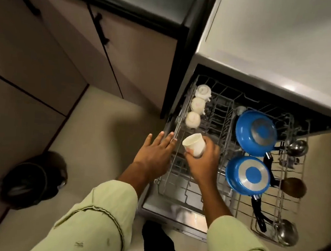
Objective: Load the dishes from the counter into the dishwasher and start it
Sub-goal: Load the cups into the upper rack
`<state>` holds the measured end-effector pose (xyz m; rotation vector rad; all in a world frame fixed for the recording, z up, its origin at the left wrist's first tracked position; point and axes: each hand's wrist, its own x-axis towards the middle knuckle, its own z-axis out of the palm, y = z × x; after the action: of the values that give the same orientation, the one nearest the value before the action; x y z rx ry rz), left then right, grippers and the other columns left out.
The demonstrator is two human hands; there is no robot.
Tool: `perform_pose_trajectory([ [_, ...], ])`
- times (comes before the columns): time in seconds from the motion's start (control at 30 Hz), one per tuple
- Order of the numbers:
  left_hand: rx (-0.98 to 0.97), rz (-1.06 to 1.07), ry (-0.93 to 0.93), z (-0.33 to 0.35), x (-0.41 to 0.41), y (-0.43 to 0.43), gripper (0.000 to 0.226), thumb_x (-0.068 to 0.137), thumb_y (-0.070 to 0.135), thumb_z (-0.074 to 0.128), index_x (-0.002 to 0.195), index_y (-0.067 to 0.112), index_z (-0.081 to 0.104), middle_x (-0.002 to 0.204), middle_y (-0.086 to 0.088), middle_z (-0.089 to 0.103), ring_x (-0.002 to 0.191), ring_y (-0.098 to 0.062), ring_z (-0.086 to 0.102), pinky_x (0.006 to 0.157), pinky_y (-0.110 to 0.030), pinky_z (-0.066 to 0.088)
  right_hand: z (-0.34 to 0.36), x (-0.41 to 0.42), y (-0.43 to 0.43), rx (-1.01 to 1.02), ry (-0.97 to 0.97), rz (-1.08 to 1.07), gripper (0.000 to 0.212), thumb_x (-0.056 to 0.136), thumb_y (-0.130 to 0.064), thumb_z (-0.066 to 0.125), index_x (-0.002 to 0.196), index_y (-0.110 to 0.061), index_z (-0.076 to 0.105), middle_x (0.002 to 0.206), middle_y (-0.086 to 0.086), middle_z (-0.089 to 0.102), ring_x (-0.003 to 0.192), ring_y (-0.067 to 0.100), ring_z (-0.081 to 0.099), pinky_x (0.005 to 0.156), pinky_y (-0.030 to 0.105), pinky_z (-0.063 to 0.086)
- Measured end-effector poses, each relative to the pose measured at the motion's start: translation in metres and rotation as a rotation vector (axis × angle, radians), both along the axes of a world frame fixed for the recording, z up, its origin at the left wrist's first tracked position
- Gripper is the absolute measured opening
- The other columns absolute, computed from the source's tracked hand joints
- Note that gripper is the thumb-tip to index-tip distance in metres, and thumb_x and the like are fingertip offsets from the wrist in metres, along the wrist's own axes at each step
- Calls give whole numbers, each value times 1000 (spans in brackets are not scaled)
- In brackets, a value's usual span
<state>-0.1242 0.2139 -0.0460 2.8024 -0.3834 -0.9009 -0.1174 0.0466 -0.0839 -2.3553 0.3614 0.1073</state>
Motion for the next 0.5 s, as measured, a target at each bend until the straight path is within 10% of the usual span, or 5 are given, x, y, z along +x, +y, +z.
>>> perform_pose_trajectory([
  [0.5,91,-48,-195,-54,27,-29,65,104,36,23,157,5,0,164,-16,-7,152,-29,-8,117,-39,-17,-96,56,-14,-358,112,287,85,75,-26,78,147,-17,34,144,15,43,124,36,47,98,42,41],
])
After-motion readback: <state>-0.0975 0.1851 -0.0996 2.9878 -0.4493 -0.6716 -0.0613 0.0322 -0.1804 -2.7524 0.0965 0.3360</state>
